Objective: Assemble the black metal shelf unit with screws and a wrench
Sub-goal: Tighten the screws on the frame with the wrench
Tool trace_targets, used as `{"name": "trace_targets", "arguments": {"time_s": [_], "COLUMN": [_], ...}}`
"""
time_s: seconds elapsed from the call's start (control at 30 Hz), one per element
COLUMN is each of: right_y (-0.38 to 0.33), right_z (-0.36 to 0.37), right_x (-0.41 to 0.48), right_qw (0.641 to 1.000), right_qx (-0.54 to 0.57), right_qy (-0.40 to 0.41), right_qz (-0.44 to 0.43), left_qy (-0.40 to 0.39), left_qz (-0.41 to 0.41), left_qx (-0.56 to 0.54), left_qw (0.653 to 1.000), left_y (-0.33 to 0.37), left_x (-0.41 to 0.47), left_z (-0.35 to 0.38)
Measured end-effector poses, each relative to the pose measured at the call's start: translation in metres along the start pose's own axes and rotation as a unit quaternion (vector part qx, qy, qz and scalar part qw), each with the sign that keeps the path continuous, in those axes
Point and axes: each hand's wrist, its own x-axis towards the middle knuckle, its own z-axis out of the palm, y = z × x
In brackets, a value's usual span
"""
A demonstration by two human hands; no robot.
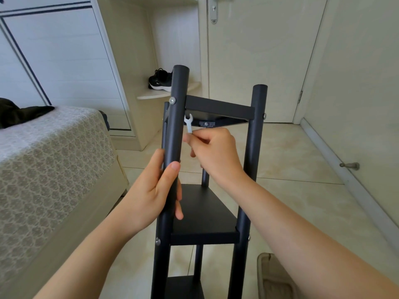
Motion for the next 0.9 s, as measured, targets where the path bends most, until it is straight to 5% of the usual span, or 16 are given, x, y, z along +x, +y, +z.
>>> {"name": "trace_targets", "arguments": {"time_s": [0.13, 0.9], "right_y": [-0.005, 0.0], "right_z": [-0.017, -0.01], "right_x": [0.001, 0.004], "right_qw": [0.999, 0.978], "right_qx": [0.01, -0.11], "right_qy": [-0.015, 0.101], "right_qz": [0.036, -0.148], "left_qy": [0.002, -0.023], "left_qz": [-0.005, -0.01], "left_qx": [-0.003, 0.001], "left_qw": [1.0, 1.0], "left_y": [0.002, 0.003], "left_x": [-0.001, 0.0], "left_z": [0.002, 0.003]}}
